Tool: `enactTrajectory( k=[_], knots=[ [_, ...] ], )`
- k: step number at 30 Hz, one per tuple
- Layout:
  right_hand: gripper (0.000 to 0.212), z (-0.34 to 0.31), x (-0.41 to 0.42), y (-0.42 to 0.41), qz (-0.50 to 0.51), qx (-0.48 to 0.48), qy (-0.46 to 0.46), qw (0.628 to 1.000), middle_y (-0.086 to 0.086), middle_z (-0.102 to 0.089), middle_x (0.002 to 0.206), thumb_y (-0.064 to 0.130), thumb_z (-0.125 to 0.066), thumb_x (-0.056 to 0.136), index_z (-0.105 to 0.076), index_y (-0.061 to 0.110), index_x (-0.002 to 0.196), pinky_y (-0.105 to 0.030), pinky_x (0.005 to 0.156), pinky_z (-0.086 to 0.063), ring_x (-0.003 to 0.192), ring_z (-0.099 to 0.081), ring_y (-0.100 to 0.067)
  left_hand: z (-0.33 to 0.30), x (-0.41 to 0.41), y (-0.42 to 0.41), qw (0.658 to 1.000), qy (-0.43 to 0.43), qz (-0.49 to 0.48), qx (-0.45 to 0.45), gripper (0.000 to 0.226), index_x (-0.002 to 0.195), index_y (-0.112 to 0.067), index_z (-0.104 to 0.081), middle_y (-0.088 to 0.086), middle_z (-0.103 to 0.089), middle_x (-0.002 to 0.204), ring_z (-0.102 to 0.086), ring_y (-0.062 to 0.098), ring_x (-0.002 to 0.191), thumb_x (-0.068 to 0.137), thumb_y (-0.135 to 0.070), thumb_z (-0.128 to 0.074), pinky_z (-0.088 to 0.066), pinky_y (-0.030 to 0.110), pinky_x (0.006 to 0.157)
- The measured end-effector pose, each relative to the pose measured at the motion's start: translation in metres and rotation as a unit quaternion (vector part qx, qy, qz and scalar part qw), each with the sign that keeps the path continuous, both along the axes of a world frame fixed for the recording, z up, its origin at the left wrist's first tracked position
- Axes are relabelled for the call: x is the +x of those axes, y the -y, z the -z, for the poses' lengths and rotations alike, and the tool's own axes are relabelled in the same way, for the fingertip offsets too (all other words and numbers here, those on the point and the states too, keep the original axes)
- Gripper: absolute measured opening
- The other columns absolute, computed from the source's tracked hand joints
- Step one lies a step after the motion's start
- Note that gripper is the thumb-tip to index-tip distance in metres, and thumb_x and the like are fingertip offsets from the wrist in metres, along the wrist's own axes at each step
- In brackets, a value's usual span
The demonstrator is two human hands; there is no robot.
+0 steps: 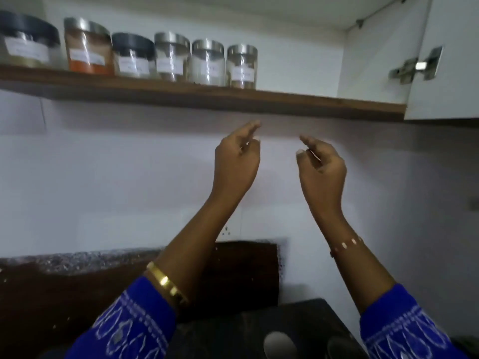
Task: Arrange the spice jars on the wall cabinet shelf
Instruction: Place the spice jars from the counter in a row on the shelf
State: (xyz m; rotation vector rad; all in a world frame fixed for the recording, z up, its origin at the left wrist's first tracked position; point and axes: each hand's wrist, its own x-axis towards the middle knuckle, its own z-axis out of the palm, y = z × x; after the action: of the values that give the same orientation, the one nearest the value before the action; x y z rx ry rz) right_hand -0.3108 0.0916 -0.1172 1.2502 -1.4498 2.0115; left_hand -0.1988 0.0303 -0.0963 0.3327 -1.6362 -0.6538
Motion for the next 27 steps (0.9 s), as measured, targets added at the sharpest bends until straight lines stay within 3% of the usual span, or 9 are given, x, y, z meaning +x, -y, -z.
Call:
enactTrajectory(
  k=[6,9,11,13,16,19,24,27],
  knots=[
    [0.028,0.108,-0.007,-0.075,0.027,0.055,0.144,0.988,-0.004,-0.064,0.117,0.002,-0.055,0.09,-0.064,0.008,0.116,-0.017,0.098,-0.047,0.11,-0.06,-0.013,0.109,0.013,-0.044,0.992,0.045,0.063,0.1,0.034,0.123,-0.014,-0.059,-0.002,-0.06,0.126,-0.051,-0.001,0.115,0.092,-0.006,-0.047,-0.036,0.0,0.093],
    [0.028,0.16,-0.006,-0.104,0.061,0.099,0.214,0.97,-0.008,-0.064,0.121,0.004,-0.056,0.091,-0.063,0.005,0.118,-0.024,0.101,-0.047,0.114,-0.06,-0.017,0.156,0.008,-0.06,0.984,0.094,0.088,0.126,0.035,0.123,-0.01,-0.058,-0.006,-0.059,0.119,-0.054,-0.019,0.092,0.091,-0.002,-0.047,-0.036,-0.005,0.085],
    [0.029,0.191,-0.005,-0.122,0.079,0.129,0.25,0.956,-0.009,-0.064,0.121,0.004,-0.057,0.09,-0.062,0.003,0.119,-0.025,0.1,-0.047,0.114,-0.06,-0.019,0.184,0.002,-0.07,0.975,0.126,0.104,0.148,0.035,0.124,-0.008,-0.057,-0.008,-0.058,0.112,-0.053,-0.017,0.08,0.09,-0.001,-0.048,-0.036,-0.008,0.077],
    [0.03,0.216,-0.002,-0.136,0.083,0.155,0.271,0.946,-0.009,-0.064,0.121,0.004,-0.057,0.09,-0.061,0.003,0.12,-0.019,0.094,-0.049,0.114,-0.06,-0.019,0.207,-0.003,-0.08,0.967,0.159,0.111,0.165,0.035,0.124,-0.006,-0.057,-0.008,-0.058,0.112,-0.051,-0.013,0.087,0.09,-0.001,-0.049,-0.035,-0.008,0.08],
    [0.029,0.246,0.0,-0.159,0.104,0.204,0.282,0.932,-0.007,-0.065,0.118,0.004,-0.057,0.09,-0.062,0.003,0.119,0.001,0.075,-0.047,0.108,-0.06,-0.014,0.24,-0.009,-0.099,0.953,0.193,0.132,0.195,0.034,0.122,-0.002,-0.058,0.007,-0.061,0.124,-0.056,0.007,0.11,0.09,0.001,-0.049,-0.035,-0.001,0.09],
    [0.025,0.267,-0.005,-0.185,0.131,0.265,0.282,0.913,0.0,-0.065,0.102,0.004,-0.057,0.089,-0.064,0.004,0.112,-0.001,0.072,-0.047,0.093,-0.062,-0.008,0.272,-0.014,-0.122,0.928,0.24,0.17,0.228,0.034,0.124,-0.001,-0.056,0.011,-0.059,0.128,-0.053,0.009,0.113,0.091,-0.001,-0.049,-0.035,0.0,0.09],
    [0.04,0.303,-0.019,-0.222,0.175,0.444,0.251,0.842,-0.013,-0.063,0.119,0.015,-0.067,0.084,-0.06,0.005,0.121,-0.022,0.089,-0.045,0.107,-0.06,-0.019,0.32,-0.025,-0.153,0.881,0.327,0.223,0.259,0.036,0.128,-0.006,-0.053,0.008,-0.058,0.13,-0.051,0.004,0.111,0.092,-0.006,-0.048,-0.033,-0.001,0.084],
    [0.067,0.327,-0.023,-0.242,0.159,0.581,0.256,0.756,-0.014,-0.046,0.138,0.026,-0.075,0.076,-0.046,0.011,0.135,-0.037,0.105,-0.042,0.127,-0.046,-0.029,0.346,-0.032,-0.174,0.845,0.361,0.256,0.299,0.036,0.127,-0.005,-0.054,0.009,-0.059,0.129,-0.051,0.002,0.107,0.091,-0.005,-0.049,-0.035,0.003,0.085]
  ],
)
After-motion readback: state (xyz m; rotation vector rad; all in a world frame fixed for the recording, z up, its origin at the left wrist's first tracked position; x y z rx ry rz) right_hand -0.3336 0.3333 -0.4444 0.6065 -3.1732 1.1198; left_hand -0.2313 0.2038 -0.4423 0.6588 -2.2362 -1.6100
